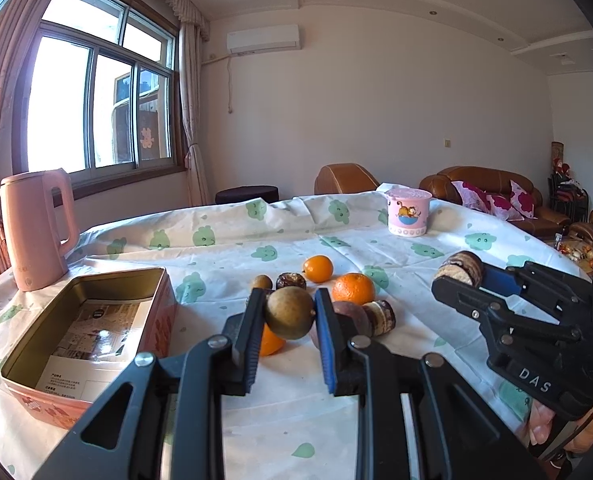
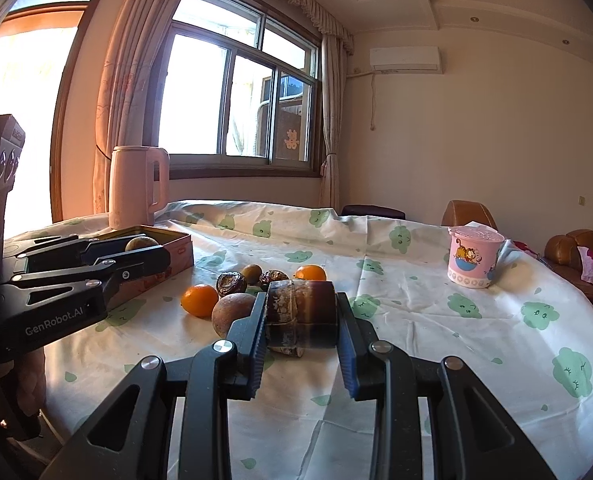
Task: Organize fruits
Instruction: 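Lift the jar with the right gripper while the left lifts the brown fruit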
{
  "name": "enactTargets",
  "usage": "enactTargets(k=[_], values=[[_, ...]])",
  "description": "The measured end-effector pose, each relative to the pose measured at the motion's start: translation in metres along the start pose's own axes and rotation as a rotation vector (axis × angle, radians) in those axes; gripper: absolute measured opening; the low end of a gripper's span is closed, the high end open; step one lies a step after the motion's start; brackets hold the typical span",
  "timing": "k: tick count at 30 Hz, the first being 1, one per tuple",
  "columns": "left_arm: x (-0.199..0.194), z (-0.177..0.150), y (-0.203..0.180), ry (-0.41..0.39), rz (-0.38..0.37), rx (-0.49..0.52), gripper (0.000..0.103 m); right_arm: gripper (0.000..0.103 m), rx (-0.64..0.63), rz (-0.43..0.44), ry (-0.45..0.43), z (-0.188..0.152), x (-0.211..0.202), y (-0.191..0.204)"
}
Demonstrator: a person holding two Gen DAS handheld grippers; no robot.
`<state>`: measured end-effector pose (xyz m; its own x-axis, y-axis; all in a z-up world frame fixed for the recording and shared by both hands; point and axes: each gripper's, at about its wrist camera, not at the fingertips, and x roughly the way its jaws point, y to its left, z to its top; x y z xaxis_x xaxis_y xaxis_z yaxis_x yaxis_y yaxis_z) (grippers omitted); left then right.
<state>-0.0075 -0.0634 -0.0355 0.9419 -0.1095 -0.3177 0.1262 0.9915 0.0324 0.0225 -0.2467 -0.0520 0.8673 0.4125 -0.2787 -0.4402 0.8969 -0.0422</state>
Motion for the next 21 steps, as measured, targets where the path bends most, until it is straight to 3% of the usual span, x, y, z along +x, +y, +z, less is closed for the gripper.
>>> enactTargets(k=[21], values=[[-0.012,0.013,0.063,0.027,0.097,-0.088,0.026,0.033,-0.059,0.156,-0.009,0.069,0.013,0.050]])
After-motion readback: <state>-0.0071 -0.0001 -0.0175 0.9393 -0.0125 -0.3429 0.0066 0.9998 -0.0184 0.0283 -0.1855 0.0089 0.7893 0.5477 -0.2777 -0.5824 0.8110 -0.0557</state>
